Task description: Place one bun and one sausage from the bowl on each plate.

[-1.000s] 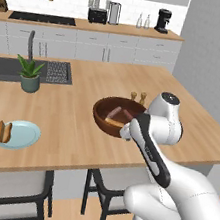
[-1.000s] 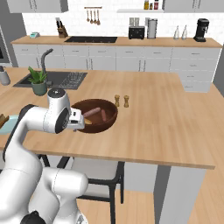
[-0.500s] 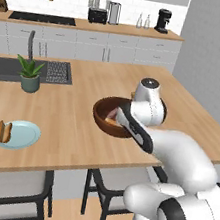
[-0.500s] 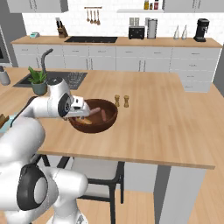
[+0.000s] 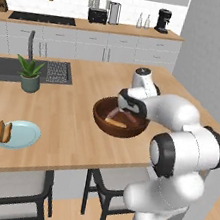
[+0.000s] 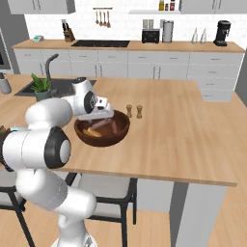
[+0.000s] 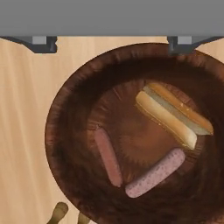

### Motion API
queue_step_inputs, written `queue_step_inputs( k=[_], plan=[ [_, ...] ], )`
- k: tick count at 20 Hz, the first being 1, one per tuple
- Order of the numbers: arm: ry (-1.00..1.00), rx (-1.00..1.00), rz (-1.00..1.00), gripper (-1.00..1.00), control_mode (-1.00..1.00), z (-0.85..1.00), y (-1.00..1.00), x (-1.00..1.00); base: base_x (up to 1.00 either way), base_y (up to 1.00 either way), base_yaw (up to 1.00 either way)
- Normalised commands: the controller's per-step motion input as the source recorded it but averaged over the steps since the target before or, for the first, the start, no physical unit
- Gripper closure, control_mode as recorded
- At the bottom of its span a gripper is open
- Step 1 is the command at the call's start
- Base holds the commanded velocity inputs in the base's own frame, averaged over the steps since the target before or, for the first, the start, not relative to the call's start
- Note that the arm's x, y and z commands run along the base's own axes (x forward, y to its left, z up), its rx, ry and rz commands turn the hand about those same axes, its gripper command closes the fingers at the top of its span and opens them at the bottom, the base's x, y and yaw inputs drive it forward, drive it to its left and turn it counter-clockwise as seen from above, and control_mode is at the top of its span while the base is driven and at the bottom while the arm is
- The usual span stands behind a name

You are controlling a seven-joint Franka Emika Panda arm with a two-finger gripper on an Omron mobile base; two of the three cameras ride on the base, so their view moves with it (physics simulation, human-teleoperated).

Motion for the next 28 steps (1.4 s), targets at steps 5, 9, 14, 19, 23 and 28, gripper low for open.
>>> queue_step_inputs(
  k=[5, 9, 14, 19, 23, 28],
  plan=[
    [-0.02, -0.02, -0.01, -1.00, -1.00, -0.46, 0.00, 0.88, 0.00, 0.00, 0.00],
    [0.06, -0.15, 0.00, -1.00, -1.00, -0.46, -0.02, 0.54, 0.00, 0.00, 0.00],
    [0.00, -0.12, 0.00, -1.00, -1.00, -0.43, -0.05, 0.40, 0.00, 0.00, 0.00],
    [0.05, -0.13, 0.00, -1.00, -1.00, -0.44, -0.13, 0.49, 0.00, 0.00, 0.00],
    [0.10, -0.10, 0.00, -1.00, -1.00, -0.49, -0.13, 0.51, 0.00, 0.00, 0.00],
    [0.05, -0.09, 0.00, -1.00, -1.00, -0.28, -0.14, 0.42, 0.00, 0.00, 0.00]
  ],
)
